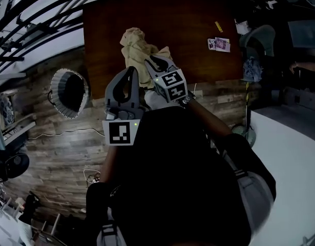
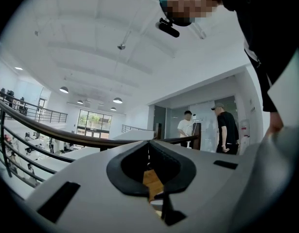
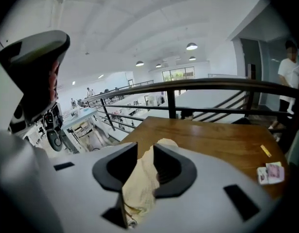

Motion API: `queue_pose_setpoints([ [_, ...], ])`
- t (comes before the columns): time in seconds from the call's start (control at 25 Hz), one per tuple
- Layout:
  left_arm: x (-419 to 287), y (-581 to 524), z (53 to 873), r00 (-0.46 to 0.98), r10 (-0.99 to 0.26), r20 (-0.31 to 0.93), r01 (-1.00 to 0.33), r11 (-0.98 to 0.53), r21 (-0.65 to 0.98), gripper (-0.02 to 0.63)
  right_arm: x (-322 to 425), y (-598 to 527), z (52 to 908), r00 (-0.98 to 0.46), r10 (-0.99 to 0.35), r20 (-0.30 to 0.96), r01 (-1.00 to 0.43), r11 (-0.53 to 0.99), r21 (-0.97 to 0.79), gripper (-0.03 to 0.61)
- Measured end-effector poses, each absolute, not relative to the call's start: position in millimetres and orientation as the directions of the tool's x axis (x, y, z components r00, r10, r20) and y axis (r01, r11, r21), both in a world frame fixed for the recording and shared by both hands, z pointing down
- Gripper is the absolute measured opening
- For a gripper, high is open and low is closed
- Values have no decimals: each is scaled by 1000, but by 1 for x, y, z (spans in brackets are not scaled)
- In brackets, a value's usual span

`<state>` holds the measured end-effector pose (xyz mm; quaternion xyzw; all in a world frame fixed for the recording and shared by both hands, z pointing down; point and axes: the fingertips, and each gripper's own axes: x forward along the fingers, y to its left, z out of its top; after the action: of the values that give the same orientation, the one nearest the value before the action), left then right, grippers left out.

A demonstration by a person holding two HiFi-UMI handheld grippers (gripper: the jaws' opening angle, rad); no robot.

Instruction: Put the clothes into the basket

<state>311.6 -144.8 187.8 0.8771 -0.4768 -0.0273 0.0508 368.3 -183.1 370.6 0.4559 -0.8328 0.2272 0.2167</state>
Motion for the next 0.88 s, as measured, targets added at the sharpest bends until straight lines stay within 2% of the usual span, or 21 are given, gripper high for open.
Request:
queue_pose_setpoints([
  [0.24,316,-155,189,482,-876,7,-871,-478,114,14,375,-198,419,-523,-557,645,-826,519,-222,276],
  [0.6,319,-167,191,408,-912,37,-910,-403,99,14,379,-215,466,-523,-469,711,-806,543,-235,431],
  [0.88,312,-174,197,362,-930,60,-930,-356,89,14,378,-223,525,-483,-359,799,-806,539,-245,499],
])
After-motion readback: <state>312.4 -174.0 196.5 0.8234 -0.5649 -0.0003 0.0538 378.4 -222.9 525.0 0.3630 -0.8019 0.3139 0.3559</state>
